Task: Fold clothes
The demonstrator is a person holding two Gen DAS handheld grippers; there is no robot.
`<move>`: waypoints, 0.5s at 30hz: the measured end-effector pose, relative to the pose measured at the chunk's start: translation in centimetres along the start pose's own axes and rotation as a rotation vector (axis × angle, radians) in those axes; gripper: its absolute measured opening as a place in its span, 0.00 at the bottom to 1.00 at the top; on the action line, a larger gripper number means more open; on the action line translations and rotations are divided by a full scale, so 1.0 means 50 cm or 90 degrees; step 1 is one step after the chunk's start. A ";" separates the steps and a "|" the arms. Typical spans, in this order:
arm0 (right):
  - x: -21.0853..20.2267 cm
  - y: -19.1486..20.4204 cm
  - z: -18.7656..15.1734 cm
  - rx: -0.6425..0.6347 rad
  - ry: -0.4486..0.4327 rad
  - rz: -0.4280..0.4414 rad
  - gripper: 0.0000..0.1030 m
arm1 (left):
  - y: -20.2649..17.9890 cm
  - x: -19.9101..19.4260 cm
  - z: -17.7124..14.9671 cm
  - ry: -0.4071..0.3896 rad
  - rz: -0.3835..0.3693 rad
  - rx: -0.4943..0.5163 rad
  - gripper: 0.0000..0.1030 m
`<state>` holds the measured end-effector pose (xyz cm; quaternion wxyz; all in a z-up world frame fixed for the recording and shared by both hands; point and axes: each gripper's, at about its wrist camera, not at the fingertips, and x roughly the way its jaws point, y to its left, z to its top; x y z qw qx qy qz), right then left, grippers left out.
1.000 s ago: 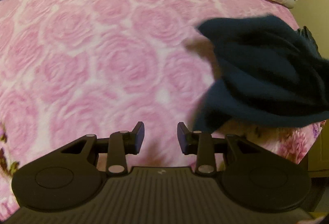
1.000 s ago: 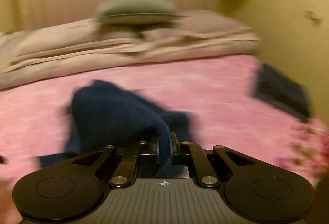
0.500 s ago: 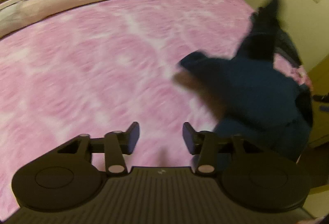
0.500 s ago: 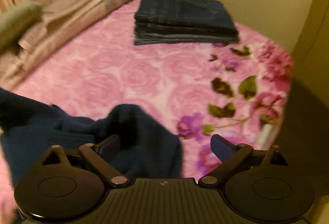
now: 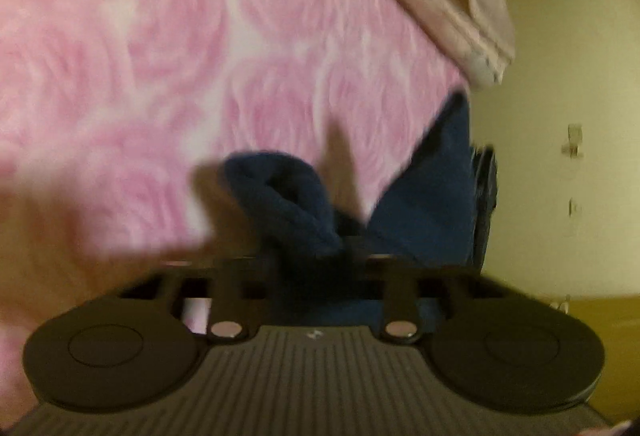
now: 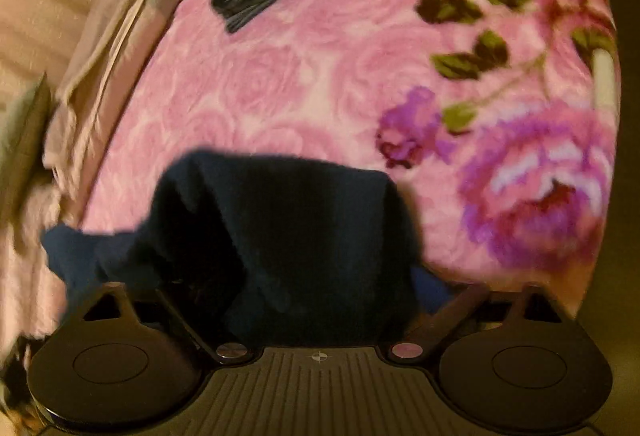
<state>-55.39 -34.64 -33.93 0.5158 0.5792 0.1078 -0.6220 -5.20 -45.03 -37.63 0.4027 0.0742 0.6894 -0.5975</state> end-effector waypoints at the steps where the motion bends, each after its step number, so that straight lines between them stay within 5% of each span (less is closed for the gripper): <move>1: -0.005 0.005 0.005 -0.007 -0.007 -0.003 0.24 | -0.005 -0.016 -0.002 -0.020 -0.002 0.019 0.12; 4: -0.039 0.035 0.028 -0.046 -0.053 0.002 0.20 | -0.018 -0.133 0.003 -0.103 -0.019 0.055 0.10; 8: -0.116 0.126 0.092 -0.141 -0.133 0.060 0.19 | -0.056 -0.382 0.018 -0.247 0.004 0.106 0.09; 13: -0.144 0.327 0.169 -0.311 -0.165 0.157 0.18 | -0.134 -0.690 0.048 -0.433 0.127 0.200 0.08; 15: -0.114 0.427 0.211 -0.349 -0.149 0.185 0.19 | -0.153 -0.754 0.099 -0.480 0.191 0.230 0.09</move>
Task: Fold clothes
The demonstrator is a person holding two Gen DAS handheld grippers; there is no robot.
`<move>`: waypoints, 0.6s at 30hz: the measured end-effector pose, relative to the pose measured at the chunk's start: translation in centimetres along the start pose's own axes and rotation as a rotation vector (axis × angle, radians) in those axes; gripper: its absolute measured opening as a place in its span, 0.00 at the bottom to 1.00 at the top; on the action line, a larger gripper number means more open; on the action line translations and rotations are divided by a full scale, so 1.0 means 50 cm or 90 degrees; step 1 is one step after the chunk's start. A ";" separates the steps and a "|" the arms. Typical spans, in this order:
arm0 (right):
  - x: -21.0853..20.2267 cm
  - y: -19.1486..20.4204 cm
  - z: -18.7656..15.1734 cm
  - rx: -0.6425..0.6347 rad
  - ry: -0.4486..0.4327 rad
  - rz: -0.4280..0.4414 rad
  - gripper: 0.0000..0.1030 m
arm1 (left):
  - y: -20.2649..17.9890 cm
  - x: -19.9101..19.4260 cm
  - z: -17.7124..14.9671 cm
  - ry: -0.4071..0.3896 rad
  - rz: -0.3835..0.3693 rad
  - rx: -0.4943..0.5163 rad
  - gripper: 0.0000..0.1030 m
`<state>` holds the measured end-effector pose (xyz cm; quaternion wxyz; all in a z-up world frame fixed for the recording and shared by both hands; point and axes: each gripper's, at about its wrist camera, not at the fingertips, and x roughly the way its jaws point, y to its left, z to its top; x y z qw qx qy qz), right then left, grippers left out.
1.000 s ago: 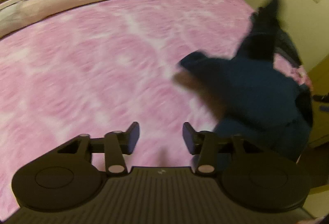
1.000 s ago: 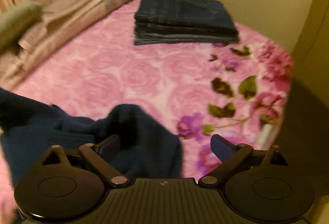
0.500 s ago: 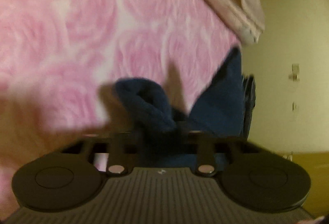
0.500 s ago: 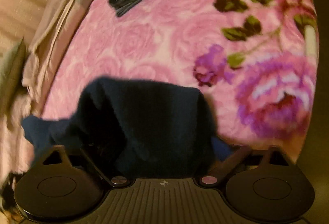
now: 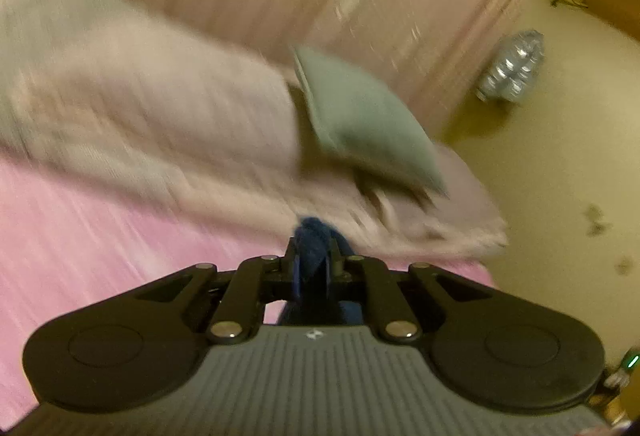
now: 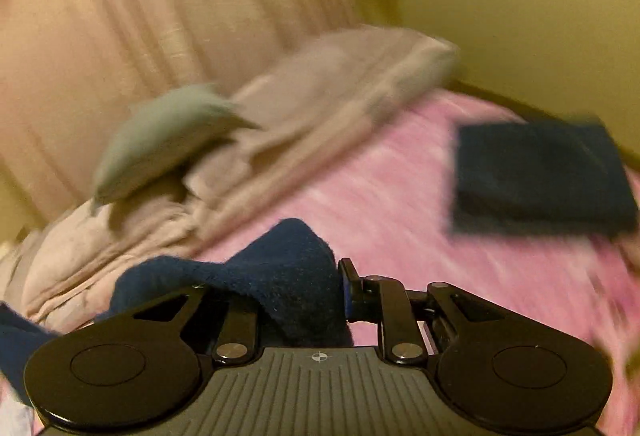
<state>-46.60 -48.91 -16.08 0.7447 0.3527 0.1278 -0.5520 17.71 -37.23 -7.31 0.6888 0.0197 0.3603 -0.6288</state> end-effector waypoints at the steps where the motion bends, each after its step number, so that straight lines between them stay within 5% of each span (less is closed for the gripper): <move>1: 0.049 0.020 0.038 0.008 0.019 0.021 0.20 | 0.009 0.011 0.033 -0.020 0.038 0.031 0.10; 2: 0.103 0.041 0.070 0.012 0.042 0.038 0.25 | 0.017 0.029 0.056 -0.032 0.078 0.060 0.09; 3: 0.160 0.069 0.092 -0.003 0.053 0.028 0.42 | 0.026 0.052 0.070 -0.036 0.118 0.086 0.07; 5: 0.236 0.119 0.096 -0.079 0.057 -0.050 0.90 | 0.054 0.090 0.076 -0.040 0.203 0.090 0.11; 8: 0.301 0.167 0.050 -0.187 0.091 -0.149 0.91 | 0.106 0.117 0.032 -0.021 0.265 0.040 0.19; 10: 0.302 0.162 -0.012 -0.192 0.128 -0.121 0.91 | 0.144 0.114 -0.036 0.030 0.267 0.008 0.20; 12: 0.284 0.129 -0.091 -0.171 0.180 -0.087 0.91 | 0.160 0.107 -0.141 0.108 0.250 -0.022 0.21; 18: 0.206 0.006 -0.281 -0.069 0.310 -0.098 0.91 | 0.123 0.077 -0.472 0.319 0.148 -0.150 0.21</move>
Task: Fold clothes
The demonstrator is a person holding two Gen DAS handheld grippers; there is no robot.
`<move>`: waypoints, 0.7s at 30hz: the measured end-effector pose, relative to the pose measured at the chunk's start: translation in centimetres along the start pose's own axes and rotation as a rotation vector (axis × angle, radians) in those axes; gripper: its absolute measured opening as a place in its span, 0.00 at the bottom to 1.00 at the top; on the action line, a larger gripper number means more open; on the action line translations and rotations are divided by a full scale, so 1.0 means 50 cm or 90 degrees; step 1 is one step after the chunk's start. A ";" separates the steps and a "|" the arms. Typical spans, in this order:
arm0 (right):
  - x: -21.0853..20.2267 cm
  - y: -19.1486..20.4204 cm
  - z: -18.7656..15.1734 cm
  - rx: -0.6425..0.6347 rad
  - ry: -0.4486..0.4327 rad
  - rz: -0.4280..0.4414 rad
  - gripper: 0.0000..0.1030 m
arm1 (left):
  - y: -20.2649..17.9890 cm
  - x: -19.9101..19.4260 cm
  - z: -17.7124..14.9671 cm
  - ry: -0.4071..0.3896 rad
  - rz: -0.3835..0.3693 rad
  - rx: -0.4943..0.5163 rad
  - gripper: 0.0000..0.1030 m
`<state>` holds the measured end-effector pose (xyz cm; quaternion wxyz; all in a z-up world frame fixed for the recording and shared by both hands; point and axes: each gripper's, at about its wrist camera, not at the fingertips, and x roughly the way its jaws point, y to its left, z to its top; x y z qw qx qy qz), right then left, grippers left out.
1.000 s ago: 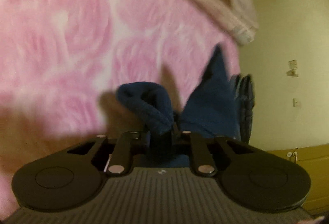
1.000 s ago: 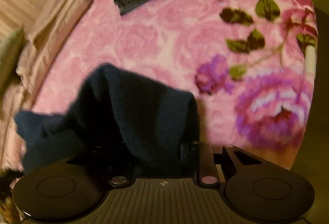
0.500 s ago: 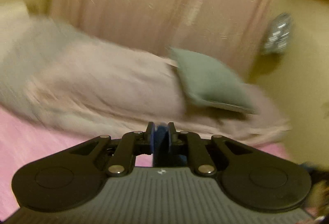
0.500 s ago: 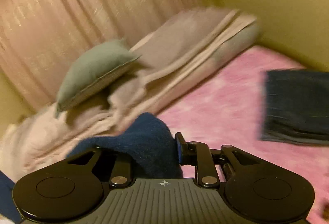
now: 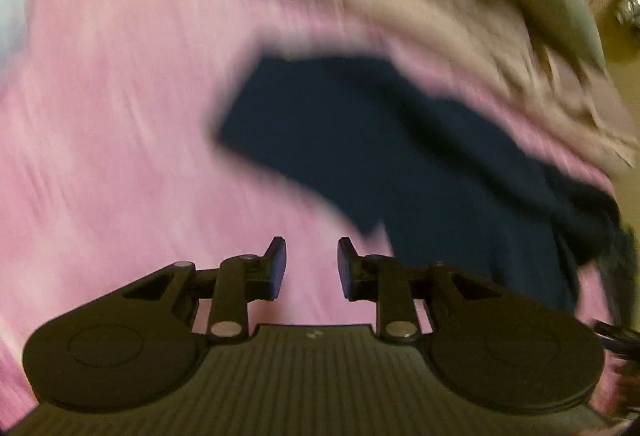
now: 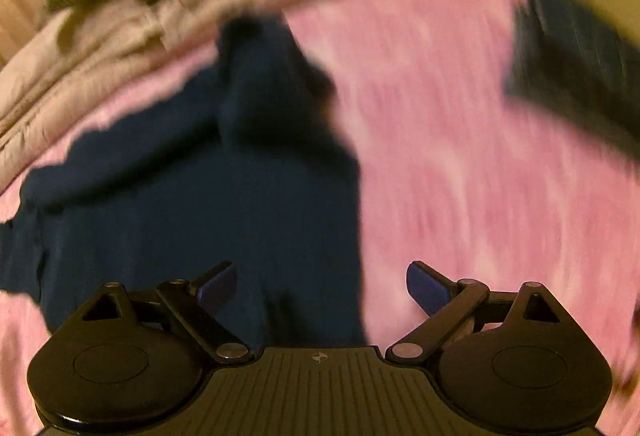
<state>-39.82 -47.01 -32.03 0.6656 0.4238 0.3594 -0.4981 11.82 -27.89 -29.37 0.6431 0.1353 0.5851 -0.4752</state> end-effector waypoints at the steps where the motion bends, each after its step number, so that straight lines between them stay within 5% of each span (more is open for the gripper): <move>1: 0.002 -0.013 -0.024 0.013 0.012 -0.008 0.91 | -0.015 0.013 -0.036 0.020 -0.015 -0.008 0.21; 6: -0.001 -0.037 -0.056 0.008 0.003 -0.029 0.91 | -0.075 0.058 -0.128 0.073 -0.054 -0.020 0.23; 10: -0.019 -0.027 -0.029 -0.017 -0.045 0.014 0.91 | -0.081 0.059 -0.101 0.049 -0.052 -0.011 0.24; 15: 0.042 -0.001 -0.004 -0.060 -0.030 0.019 0.83 | -0.077 0.060 -0.060 0.022 -0.045 -0.018 0.26; 16: 0.061 0.001 -0.003 -0.067 -0.018 0.020 0.75 | -0.080 0.061 -0.057 0.021 -0.042 -0.013 0.26; 17: 0.079 0.003 -0.004 -0.076 -0.005 0.027 0.48 | -0.082 0.063 -0.055 0.020 -0.040 -0.007 0.26; 18: 0.084 0.006 0.001 -0.091 -0.003 0.029 0.32 | -0.084 0.061 -0.054 0.020 -0.039 -0.001 0.26; 20: 0.076 0.015 0.017 -0.132 -0.011 0.025 0.13 | -0.087 0.064 -0.054 0.025 -0.036 0.010 0.26; 21: 0.072 0.019 0.025 -0.153 -0.016 0.023 0.12 | -0.089 0.065 -0.054 0.027 -0.034 0.015 0.26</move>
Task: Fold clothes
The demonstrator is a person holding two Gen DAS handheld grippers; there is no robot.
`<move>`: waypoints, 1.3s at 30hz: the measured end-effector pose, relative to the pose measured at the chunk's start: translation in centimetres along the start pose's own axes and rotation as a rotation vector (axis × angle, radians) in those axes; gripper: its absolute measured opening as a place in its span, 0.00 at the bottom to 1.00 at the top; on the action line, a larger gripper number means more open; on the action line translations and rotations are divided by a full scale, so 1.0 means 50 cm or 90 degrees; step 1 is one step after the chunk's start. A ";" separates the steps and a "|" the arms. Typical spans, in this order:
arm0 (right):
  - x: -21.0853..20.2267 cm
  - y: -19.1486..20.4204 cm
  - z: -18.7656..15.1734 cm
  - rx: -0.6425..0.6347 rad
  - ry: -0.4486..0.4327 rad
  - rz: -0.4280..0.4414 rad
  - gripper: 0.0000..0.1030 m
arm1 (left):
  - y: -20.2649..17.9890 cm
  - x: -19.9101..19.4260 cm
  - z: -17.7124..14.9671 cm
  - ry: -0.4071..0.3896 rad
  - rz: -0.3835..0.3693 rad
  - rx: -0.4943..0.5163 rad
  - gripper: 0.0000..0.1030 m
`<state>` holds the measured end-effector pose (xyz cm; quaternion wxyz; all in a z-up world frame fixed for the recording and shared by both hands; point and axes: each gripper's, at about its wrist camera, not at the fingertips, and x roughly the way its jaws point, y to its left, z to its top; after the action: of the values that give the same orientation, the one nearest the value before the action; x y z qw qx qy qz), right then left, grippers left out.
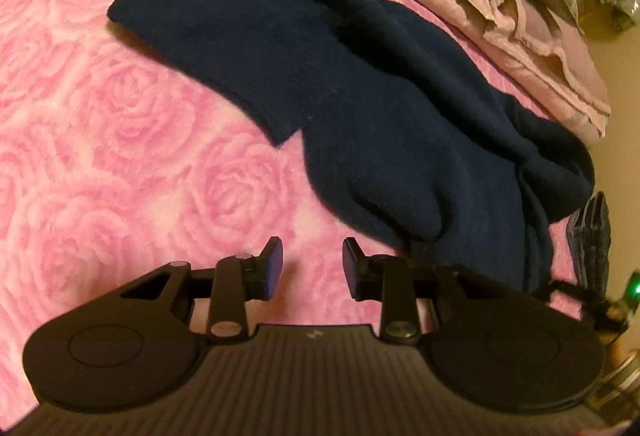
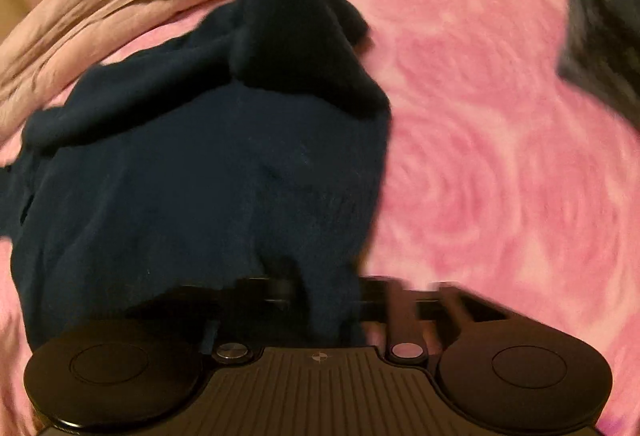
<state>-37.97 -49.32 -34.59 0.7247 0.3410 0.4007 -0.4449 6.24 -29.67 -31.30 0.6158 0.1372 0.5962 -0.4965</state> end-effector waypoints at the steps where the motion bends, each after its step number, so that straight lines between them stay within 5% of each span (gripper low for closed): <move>1: -0.015 -0.009 0.014 -0.002 -0.024 -0.017 0.12 | -0.002 0.004 -0.001 0.002 0.001 0.003 0.26; 3: -0.062 -0.044 0.051 0.021 -0.101 -0.072 0.12 | -0.006 0.013 0.002 0.001 -0.003 0.007 0.30; 5: -0.107 -0.113 0.086 0.132 -0.175 -0.153 0.16 | -0.010 0.028 0.007 -0.001 -0.012 0.003 0.35; 7: -0.137 -0.189 0.104 0.258 -0.212 -0.197 0.55 | -0.011 0.051 0.011 0.005 -0.025 -0.010 0.38; 8: -0.145 -0.214 0.104 0.293 -0.205 -0.182 0.85 | -0.011 0.063 0.011 0.008 -0.030 -0.019 0.38; 9: -0.148 -0.229 0.093 0.314 -0.190 -0.142 0.88 | -0.010 0.076 0.011 0.010 -0.036 -0.028 0.39; 13: -0.126 -0.216 -0.014 0.304 -0.065 0.042 0.88 | -0.011 0.126 0.007 0.014 -0.058 -0.063 0.40; 16: -0.097 -0.157 -0.119 0.255 0.033 0.088 0.86 | -0.019 0.152 0.006 -0.010 -0.069 -0.080 0.39; 17: -0.086 -0.137 -0.154 0.245 0.057 0.096 0.76 | -0.023 0.159 0.009 -0.017 -0.074 -0.083 0.38; 18: -0.073 -0.116 -0.186 0.239 0.080 0.102 0.67 | -0.028 0.165 0.012 -0.021 -0.080 -0.086 0.30; 19: -0.072 -0.092 -0.212 0.216 0.071 0.089 0.67 | -0.035 0.171 0.016 -0.016 -0.091 -0.085 0.04; 20: -0.075 -0.073 -0.221 0.185 0.057 0.071 0.66 | -0.043 0.176 0.021 -0.006 -0.105 -0.082 0.04; 23: -0.080 -0.068 -0.216 0.191 0.067 0.090 0.10 | -0.045 0.137 0.038 0.012 -0.143 -0.068 0.03; 29: -0.184 -0.101 -0.165 0.237 0.079 0.204 0.10 | 0.024 -0.150 0.088 0.016 -0.167 -0.035 0.01; 31: -0.225 -0.100 -0.138 0.244 0.079 0.226 0.10 | 0.036 -0.237 0.110 -0.007 -0.136 -0.002 0.00; 34: -0.236 -0.101 -0.116 0.277 0.088 0.200 0.13 | 0.083 -0.294 0.125 -0.053 -0.023 0.013 0.05; 35: -0.223 -0.104 -0.119 0.285 0.093 0.177 0.38 | 0.102 -0.289 0.117 -0.065 0.004 0.012 0.10; 36: -0.205 -0.103 -0.125 0.287 0.102 0.141 0.85 | 0.120 -0.273 0.102 -0.066 0.015 0.001 0.20; 37: -0.190 -0.099 -0.136 0.287 0.110 0.115 0.98 | 0.135 -0.246 0.077 -0.053 0.011 -0.017 0.30; 39: -0.160 -0.092 -0.160 0.282 0.122 0.084 0.98 | 0.157 -0.186 0.013 -0.012 -0.015 -0.056 0.33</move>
<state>-46.69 -41.22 -31.71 0.6187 0.5572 0.3372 -0.4393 14.61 -22.33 -26.37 0.6210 0.0983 0.6130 -0.4785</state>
